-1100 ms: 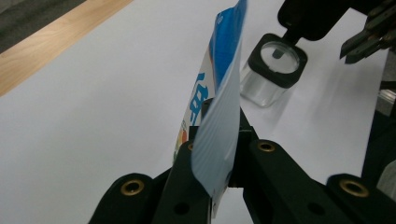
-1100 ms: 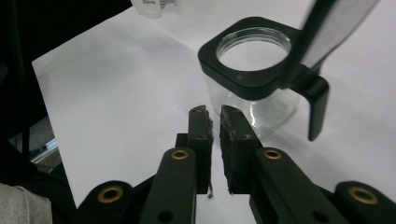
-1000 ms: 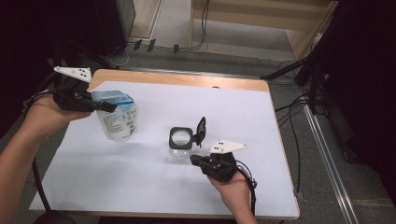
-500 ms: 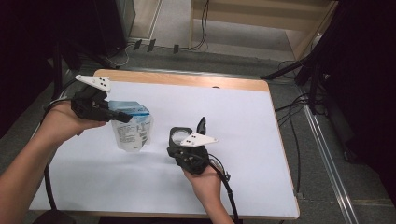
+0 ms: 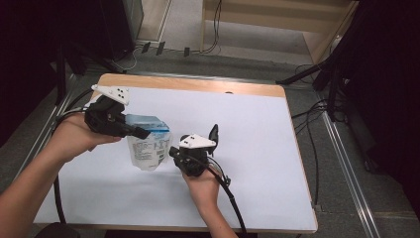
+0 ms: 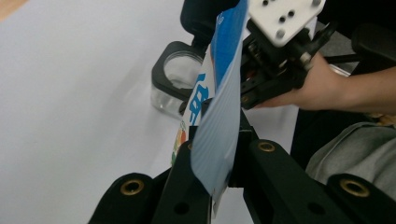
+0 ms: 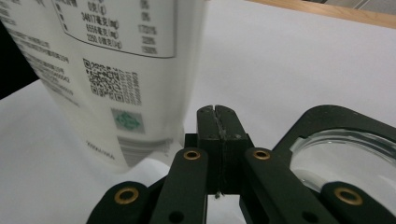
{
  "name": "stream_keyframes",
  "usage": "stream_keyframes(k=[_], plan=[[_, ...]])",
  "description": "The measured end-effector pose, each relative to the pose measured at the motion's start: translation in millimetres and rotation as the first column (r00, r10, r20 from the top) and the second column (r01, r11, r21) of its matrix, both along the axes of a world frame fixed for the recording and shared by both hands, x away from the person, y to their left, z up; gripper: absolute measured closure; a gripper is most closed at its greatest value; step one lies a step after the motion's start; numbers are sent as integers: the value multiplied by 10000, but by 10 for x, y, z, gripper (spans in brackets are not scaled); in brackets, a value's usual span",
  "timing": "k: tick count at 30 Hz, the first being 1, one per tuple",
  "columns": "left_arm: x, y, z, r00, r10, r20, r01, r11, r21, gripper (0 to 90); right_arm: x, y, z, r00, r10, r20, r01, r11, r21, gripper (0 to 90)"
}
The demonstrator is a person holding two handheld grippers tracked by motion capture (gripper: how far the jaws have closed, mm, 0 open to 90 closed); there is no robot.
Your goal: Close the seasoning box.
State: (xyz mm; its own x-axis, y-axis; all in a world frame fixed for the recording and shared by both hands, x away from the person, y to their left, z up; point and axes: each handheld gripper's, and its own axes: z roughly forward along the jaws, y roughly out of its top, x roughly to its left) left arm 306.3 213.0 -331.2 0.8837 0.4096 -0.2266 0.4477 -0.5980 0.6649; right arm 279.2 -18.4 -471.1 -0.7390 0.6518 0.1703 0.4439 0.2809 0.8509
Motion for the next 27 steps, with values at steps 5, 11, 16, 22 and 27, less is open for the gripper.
stream_keyframes(k=[5,11,16,22,27], plan=[[31,-125,25,9997,14,-238,-12,10000,80,900,-17,46,-68,9999,103,128,-102,9999,-74,900],[119,-264,5,9981,339,-520,-324,9991,287,900,-65,28,-166,9996,-133,262,125,9994,316,900],[184,-407,-54,9953,432,-870,-388,9979,512,900,-98,40,-271,10000,-34,80,30,9987,505,900],[272,-519,-94,9929,684,-977,-614,9954,734,900,-119,47,-335,10000,1,29,-3,9978,659,900],[305,-603,-109,9910,772,-1090,-688,9945,791,900,-119,60,-362,10000,9,97,-17,9968,805,900]])
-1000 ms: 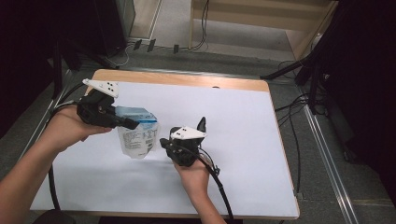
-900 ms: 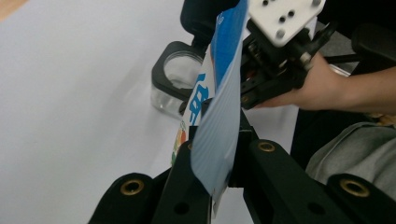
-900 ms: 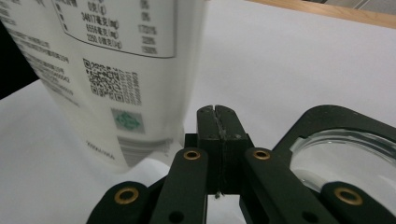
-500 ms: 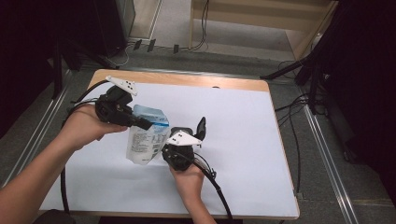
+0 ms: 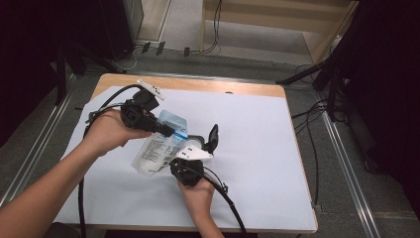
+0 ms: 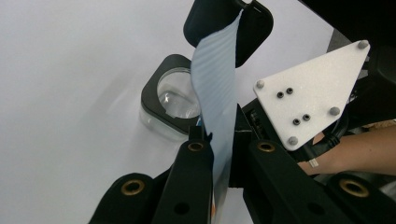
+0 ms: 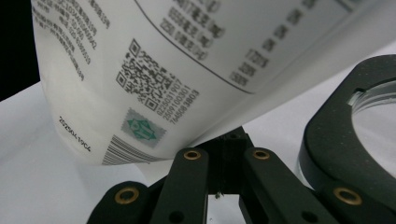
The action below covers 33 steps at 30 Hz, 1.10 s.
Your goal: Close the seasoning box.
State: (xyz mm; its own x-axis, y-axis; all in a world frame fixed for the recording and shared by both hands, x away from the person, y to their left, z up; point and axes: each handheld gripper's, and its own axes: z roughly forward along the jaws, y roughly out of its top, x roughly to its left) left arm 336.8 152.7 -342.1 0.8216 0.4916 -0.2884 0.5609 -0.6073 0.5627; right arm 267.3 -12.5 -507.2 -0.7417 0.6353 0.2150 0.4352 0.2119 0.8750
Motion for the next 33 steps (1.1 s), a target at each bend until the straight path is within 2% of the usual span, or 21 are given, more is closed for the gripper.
stream_keyframes(k=[5,11,18,26,33], plan=[[46,-91,-20,9999,97,-71,-95,9998,195,900,-4,24,-16,9998,200,53,-201,9997,114,900],[140,-174,-47,9995,165,-267,-156,9992,363,900,20,28,-29,9994,239,-240,-229,9988,433,900],[220,-254,-57,9989,370,-277,-358,9984,428,900,66,-1,-24,9989,194,-427,-165,9977,664,900],[268,-355,-92,9983,468,-335,-447,9972,597,900,80,3,-29,9979,254,-591,-193,9946,1020,900],[285,-432,-112,9984,421,-380,-388,9957,840,900,90,6,-38,9970,296,-715,-214,9934,1131,900]])
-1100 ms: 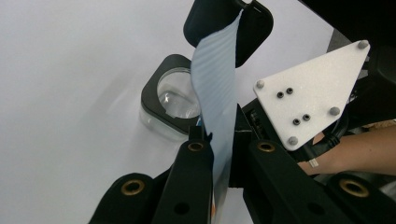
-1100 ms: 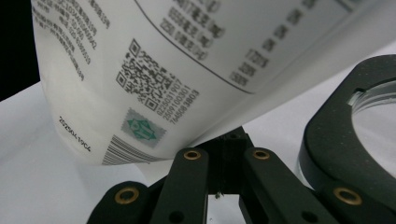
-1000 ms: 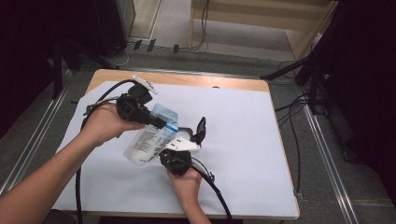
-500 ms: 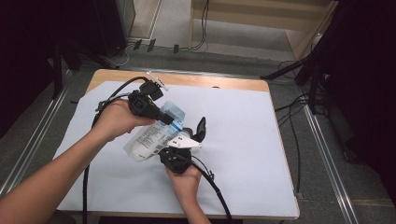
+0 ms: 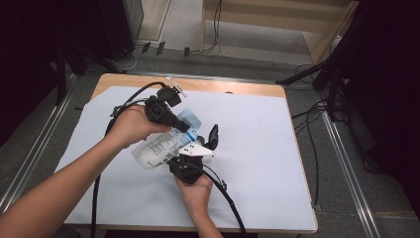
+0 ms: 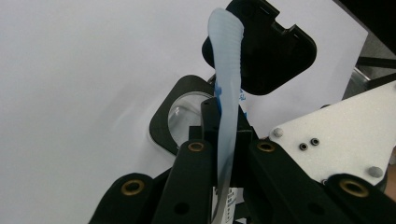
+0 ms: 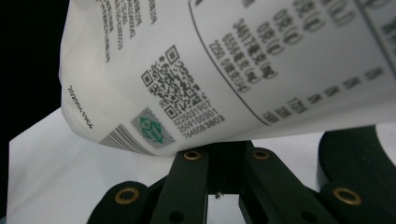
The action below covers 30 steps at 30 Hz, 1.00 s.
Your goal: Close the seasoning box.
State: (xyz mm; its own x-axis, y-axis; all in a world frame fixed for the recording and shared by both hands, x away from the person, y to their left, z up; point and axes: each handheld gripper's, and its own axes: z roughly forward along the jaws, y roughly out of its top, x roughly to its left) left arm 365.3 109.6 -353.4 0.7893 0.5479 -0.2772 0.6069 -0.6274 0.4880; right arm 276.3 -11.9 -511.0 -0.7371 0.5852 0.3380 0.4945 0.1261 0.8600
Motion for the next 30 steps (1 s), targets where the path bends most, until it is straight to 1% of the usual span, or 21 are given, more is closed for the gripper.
stream_keyframes(k=[2,3,4,7,10,14,17,21,22,26,27,29,30], plan=[[6,-15,2,10000,-47,-1,47,9999,148,900,2,2,0,10000,3,-13,-3,10000,36,900],[5,-29,-1,10000,-26,-32,26,9999,147,900,2,5,-1,10000,0,-26,0,10000,76,900],[1,-43,-1,10000,2,58,-3,9996,266,900,3,10,-3,10000,-15,-39,16,9999,121,900],[2,-64,4,10000,-48,13,47,9991,419,900,1,21,-4,10000,3,-43,-3,9999,171,900],[8,-72,3,9999,-39,-96,42,9993,385,900,3,20,-5,10000,-17,-25,18,9998,191,900],[11,-72,3,9999,44,-127,-40,9993,360,900,3,25,-14,10000,6,-39,-5,9999,114,900],[19,-62,12,9997,92,-237,-86,9997,246,900,5,30,-20,9999,9,147,-10,10000,74,900],[34,-62,0,9994,206,-283,-197,9993,329,900,14,34,-34,9999,72,144,-72,10000,-13,900],[43,-61,-6,9991,192,-365,-179,9993,339,900,13,36,-38,9999,71,153,-71,10000,11,900],[56,-59,-16,9984,293,-489,-279,9992,298,900,9,53,-54,9998,126,133,-126,9999,-45,900],[55,-62,-17,9985,269,-476,-252,9990,359,900,12,56,-59,9999,114,130,-114,9999,-33,900],[50,-68,-17,9986,246,-472,-230,9991,346,900,16,62,-67,9997,170,151,-169,9999,-23,900],[46,-72,-15,9988,282,-407,-267,9990,368,900,17,62,-68,9997,191,149,-190,9998,-39,900]])
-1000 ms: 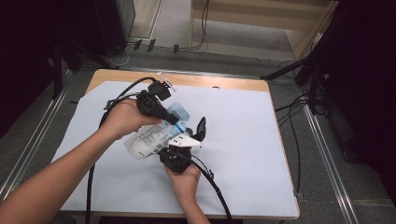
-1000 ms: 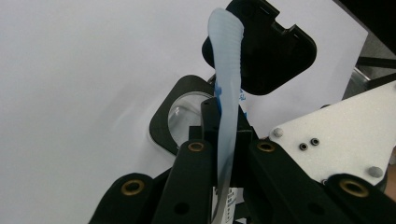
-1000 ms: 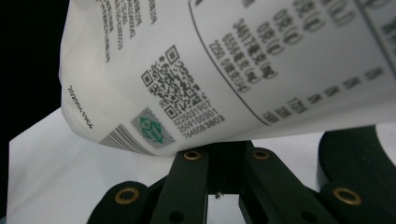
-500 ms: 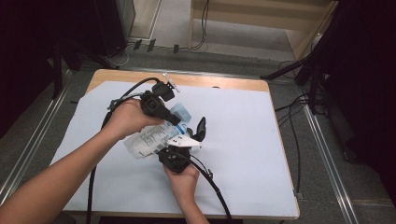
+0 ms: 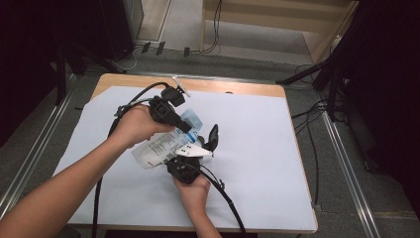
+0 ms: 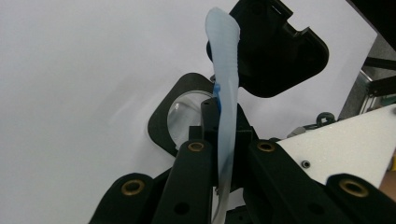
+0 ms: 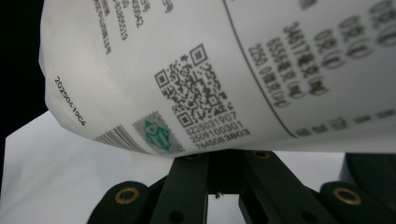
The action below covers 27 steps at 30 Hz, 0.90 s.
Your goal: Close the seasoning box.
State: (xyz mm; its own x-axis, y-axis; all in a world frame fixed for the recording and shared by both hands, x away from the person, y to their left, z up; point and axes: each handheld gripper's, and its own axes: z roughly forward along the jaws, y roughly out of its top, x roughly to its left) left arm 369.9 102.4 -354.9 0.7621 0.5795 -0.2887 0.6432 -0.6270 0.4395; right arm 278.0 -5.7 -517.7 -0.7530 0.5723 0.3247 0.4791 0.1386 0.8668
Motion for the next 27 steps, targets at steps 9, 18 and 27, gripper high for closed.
stream_keyframes(k=[9,18,27], plan=[[43,-96,-53,10000,42,-33,-41,9993,371,900,-43,13,38,9996,270,27,-271,9993,239,900],[85,-169,-83,9999,59,-133,-51,9983,588,900,-29,-11,52,9994,297,-167,-289,9985,466,900],[104,-213,-96,9998,83,-156,-70,9966,825,900,-38,2,67,9989,366,-293,-339,9958,851,900]])
